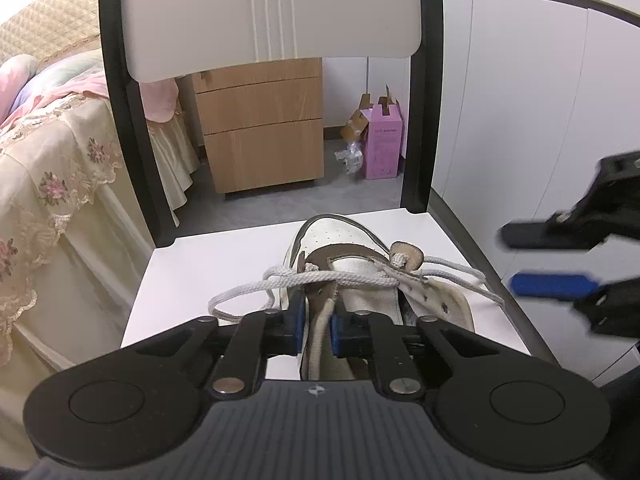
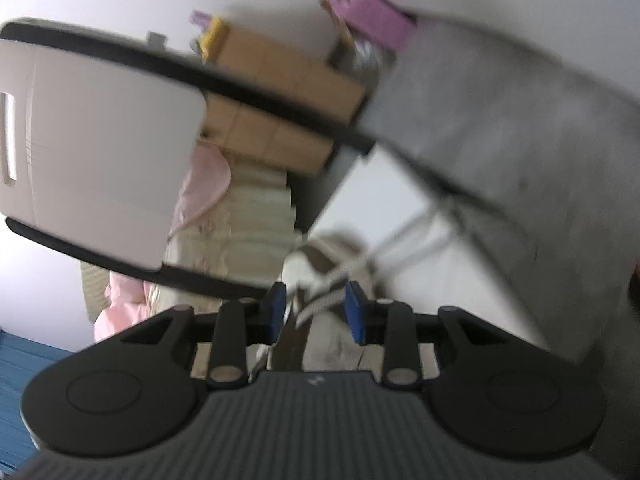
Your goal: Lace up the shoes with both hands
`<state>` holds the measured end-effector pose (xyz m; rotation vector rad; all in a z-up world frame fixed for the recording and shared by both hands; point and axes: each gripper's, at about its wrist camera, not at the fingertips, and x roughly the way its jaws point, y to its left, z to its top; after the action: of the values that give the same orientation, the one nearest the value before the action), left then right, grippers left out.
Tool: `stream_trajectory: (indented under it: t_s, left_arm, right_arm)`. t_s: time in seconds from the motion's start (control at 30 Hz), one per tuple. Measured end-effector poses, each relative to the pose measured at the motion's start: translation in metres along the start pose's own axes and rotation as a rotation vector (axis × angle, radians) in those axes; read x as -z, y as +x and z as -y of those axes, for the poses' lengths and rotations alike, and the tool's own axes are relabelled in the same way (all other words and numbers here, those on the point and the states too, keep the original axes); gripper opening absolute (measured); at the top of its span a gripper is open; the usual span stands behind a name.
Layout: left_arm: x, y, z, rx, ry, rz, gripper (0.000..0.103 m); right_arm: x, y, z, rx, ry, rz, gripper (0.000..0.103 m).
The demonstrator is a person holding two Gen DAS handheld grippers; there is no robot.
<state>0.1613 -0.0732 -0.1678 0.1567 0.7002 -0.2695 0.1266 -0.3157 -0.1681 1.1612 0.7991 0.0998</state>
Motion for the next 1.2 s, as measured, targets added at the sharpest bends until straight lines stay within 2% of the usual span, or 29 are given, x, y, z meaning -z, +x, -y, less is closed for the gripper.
stream_trajectory:
  t_s: [0.07, 0.27, 0.43, 0.57, 0.7, 0.83, 0.9, 1.0, 1.07, 1.1, 1.2]
  left_arm:
    - [0.001, -0.003, -0.004, 0.001, -0.016, -0.002, 0.012]
    - [0.002, -0.011, -0.014, -0.005, -0.059, -0.006, 0.009]
    - [0.002, -0.013, -0.018, 0.006, -0.083, -0.007, 0.008]
    - [0.006, -0.013, -0.019, 0.006, -0.077, 0.016, 0.008]
    - [0.011, -0.012, -0.021, -0.001, -0.071, 0.047, 0.009]
    - [0.01, -0.011, -0.027, 0.025, -0.107, 0.043, 0.008]
    - [0.01, -0.011, -0.026, 0.021, -0.093, 0.045, 0.008]
    - [0.012, -0.01, -0.025, 0.017, -0.091, 0.055, 0.011]
    - [0.013, -0.008, -0.023, 0.005, -0.083, 0.062, 0.012]
    - [0.014, -0.007, -0.022, 0.001, -0.079, 0.064, 0.012]
    - [0.015, -0.007, -0.02, -0.008, -0.067, 0.071, 0.011]
  right_arm:
    - [0.008, 0.01, 0.006, -0.011, 0.053, -0.031, 0.034]
    - [0.025, 0.028, 0.015, 0.001, 0.152, -0.026, 0.035]
    - [0.017, 0.037, 0.004, -0.01, 0.138, 0.01, 0.034]
    - [0.013, 0.042, -0.001, -0.032, 0.121, 0.015, 0.034]
    - [0.012, 0.045, -0.001, -0.012, 0.08, 0.021, 0.034]
    - [0.013, 0.051, 0.007, -0.017, 0.105, -0.003, 0.034]
    - [0.014, 0.054, 0.01, -0.032, 0.135, -0.01, 0.034]
    - [0.014, 0.058, 0.008, -0.045, 0.153, 0.016, 0.034]
    - [0.013, 0.065, 0.01, -0.021, 0.166, 0.025, 0.034]
    - [0.013, 0.069, 0.01, -0.009, 0.172, 0.029, 0.033]
    - [0.011, 0.074, 0.014, 0.005, 0.174, 0.065, 0.003]
